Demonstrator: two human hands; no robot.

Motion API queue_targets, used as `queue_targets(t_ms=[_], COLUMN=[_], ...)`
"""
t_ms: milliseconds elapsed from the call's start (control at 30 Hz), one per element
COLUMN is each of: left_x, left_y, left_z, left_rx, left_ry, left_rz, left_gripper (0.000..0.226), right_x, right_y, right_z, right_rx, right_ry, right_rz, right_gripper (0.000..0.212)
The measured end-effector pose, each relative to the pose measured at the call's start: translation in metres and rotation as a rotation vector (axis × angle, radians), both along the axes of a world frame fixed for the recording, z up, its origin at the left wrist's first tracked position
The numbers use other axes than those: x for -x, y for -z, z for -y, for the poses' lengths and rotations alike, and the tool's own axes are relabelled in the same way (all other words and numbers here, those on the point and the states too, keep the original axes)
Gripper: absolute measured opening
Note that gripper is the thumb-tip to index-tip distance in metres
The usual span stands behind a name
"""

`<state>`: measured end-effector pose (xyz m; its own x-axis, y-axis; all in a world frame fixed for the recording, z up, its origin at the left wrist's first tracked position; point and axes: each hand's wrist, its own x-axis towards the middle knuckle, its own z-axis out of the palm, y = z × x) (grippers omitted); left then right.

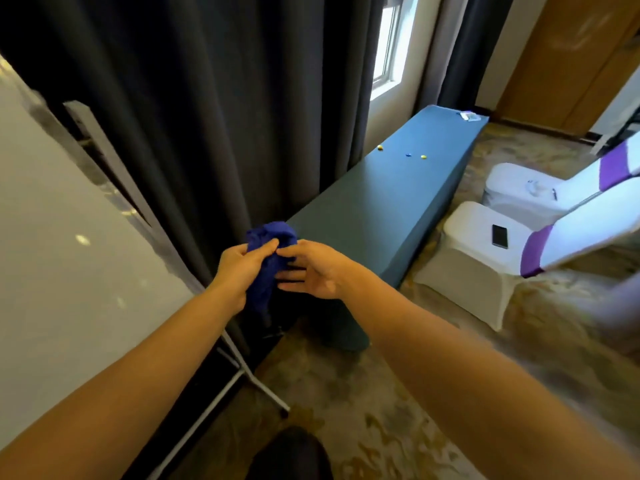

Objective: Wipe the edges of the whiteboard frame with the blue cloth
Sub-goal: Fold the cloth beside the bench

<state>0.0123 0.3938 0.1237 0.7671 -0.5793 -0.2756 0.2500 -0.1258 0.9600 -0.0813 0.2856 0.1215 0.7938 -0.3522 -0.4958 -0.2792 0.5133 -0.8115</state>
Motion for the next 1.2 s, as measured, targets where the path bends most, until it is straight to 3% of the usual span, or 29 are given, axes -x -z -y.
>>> queue_targets(t_ms=[133,267,333,600,833,900,1033,1200], left_x=[-0.015,-0.038,-0.055,-0.1,-0.057,-0.029,0.035,0.087], left_y=[0.02,0.047,0.062,0.084,0.142,0.167,0.201,0.217], left_z=[0.056,0.12,0.15,0.285,0.367,0.382,0.413,0.442], left_rx=[0.009,0.093,0.132,0.206,0.319,0.324,0.277,0.234], left_ry=[-0.023,-0.044,-0.013,0.074,-0.28,-0.444,-0.661,-0.843], left_rz=[0.069,-0.051,-0.074,-0.141,-0.536,-0.576,-0.622,-0.65], left_gripper=[0.015,0.04,0.041,0.066,0.061,0.054,0.046,0.041], right_x=[0.001,-0.018,-0.024,-0.062,-0.078,-0.072,-0.048,-0.035], right_y=[0.026,0.052,0.061,0.065,0.107,0.126,0.159,0.176], right_z=[0.065,0.143,0.187,0.367,0.443,0.465,0.495,0.515], right_rx=[-0.06,-0.136,-0.157,-0.103,-0.195,-0.182,-0.347,-0.339], right_ry=[0.103,0.222,0.254,0.112,0.0,-0.071,-0.205,-0.414], right_rz=[-0.028,-0.013,0.01,-0.031,-0.089,-0.157,-0.243,-0.31], right_gripper=[0.008,0.017,0.021,0.022,0.03,0.032,0.026,0.034])
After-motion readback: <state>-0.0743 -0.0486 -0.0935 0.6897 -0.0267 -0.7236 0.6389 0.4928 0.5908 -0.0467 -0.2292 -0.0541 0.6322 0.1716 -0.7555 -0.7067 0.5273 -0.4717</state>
